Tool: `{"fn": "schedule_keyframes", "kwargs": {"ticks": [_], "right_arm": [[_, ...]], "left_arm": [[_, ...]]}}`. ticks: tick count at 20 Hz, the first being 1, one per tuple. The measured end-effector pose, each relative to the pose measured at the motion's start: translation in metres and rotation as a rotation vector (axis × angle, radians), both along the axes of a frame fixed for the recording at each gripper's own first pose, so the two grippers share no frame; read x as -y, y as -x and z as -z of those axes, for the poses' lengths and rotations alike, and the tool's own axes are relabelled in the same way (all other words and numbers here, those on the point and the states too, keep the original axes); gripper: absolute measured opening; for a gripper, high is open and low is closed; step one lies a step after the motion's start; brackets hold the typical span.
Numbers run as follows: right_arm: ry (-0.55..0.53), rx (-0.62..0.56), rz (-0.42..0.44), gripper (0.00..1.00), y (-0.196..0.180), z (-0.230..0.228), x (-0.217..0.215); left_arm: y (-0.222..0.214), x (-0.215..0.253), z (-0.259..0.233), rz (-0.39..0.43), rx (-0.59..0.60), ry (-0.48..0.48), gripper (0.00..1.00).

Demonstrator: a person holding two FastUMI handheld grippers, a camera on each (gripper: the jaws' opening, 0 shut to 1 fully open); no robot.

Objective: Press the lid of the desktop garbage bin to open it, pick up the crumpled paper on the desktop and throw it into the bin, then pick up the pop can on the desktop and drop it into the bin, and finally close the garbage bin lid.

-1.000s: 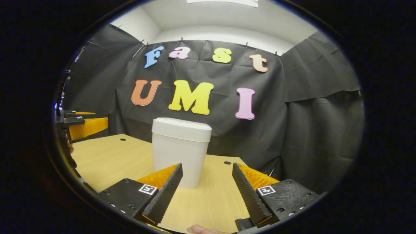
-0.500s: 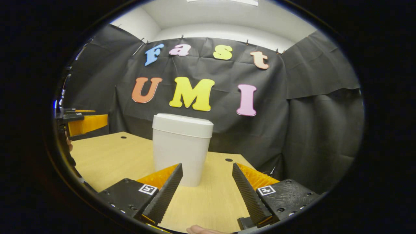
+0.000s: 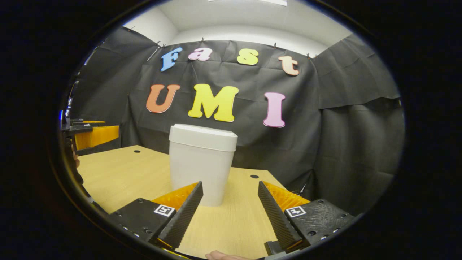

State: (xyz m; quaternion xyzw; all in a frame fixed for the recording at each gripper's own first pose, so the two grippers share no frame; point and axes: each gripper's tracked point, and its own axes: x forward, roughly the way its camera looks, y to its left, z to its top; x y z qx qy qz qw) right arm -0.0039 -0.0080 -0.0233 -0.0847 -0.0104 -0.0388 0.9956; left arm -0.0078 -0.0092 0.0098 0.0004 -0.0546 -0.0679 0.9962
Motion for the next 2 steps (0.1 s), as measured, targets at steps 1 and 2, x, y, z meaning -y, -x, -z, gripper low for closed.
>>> {"fn": "schedule_keyframes", "kwargs": {"ticks": [1,2], "right_arm": [[-0.013,-0.007,-0.014,0.95,0.0002,0.0010,-0.0036],[-0.020,-0.011,-0.021,0.95,-0.0004,0.0012,-0.0042]], "left_arm": [[-0.0005,0.0003,0.0005,0.001,-0.002,0.000,0.96],[-0.0010,0.0008,0.0011,0.001,-0.004,0.000,0.96]]}}
